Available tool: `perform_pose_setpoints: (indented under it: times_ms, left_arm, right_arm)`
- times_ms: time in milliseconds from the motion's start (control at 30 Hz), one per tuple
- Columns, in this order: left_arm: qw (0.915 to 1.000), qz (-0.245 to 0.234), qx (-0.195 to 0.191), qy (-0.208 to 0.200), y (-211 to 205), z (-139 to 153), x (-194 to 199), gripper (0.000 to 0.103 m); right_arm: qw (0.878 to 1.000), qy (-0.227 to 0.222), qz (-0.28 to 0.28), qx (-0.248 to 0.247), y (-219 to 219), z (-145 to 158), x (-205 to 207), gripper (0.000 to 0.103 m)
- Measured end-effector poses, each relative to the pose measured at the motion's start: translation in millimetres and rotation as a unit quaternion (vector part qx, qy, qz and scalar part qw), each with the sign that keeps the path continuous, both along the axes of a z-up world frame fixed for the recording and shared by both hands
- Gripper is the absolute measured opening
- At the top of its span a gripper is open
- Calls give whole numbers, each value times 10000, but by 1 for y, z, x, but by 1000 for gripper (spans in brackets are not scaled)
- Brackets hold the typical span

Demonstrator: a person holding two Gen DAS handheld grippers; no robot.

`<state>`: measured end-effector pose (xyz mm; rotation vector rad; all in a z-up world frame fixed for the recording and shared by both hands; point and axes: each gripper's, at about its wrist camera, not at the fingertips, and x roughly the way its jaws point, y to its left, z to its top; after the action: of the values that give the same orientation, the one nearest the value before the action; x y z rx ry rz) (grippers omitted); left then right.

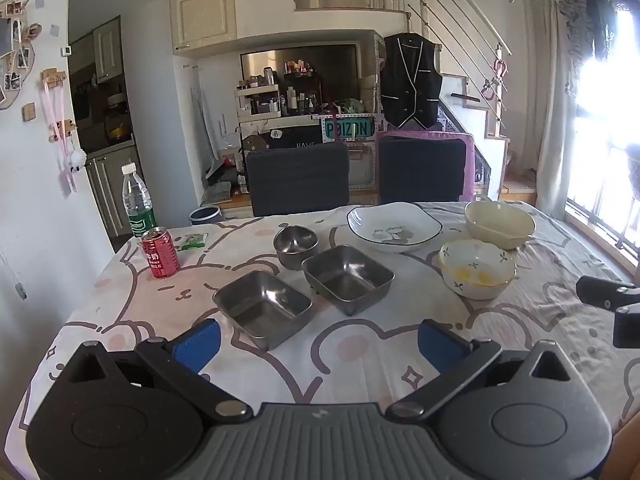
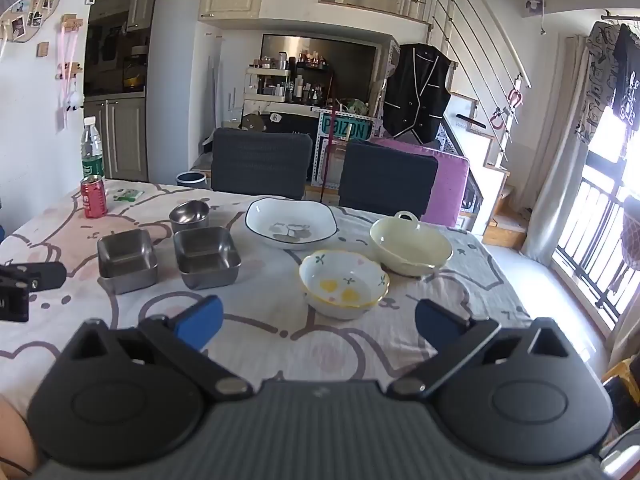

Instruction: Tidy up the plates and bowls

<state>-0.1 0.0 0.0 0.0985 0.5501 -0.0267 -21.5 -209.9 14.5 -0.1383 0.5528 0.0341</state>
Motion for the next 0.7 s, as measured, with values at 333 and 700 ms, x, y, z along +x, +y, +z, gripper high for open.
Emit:
perform_pose_setpoints:
  times_ms: [333, 700]
  left_arm:
    - [10000, -4, -26, 32, 0, 0, 0, 103]
    - [10000, 0, -37, 30, -10, -2, -1, 103]
  right_arm:
    - [10000, 12, -5, 4, 0, 0, 0, 103]
    - [10000, 18, 2, 31, -2, -1, 0, 103]
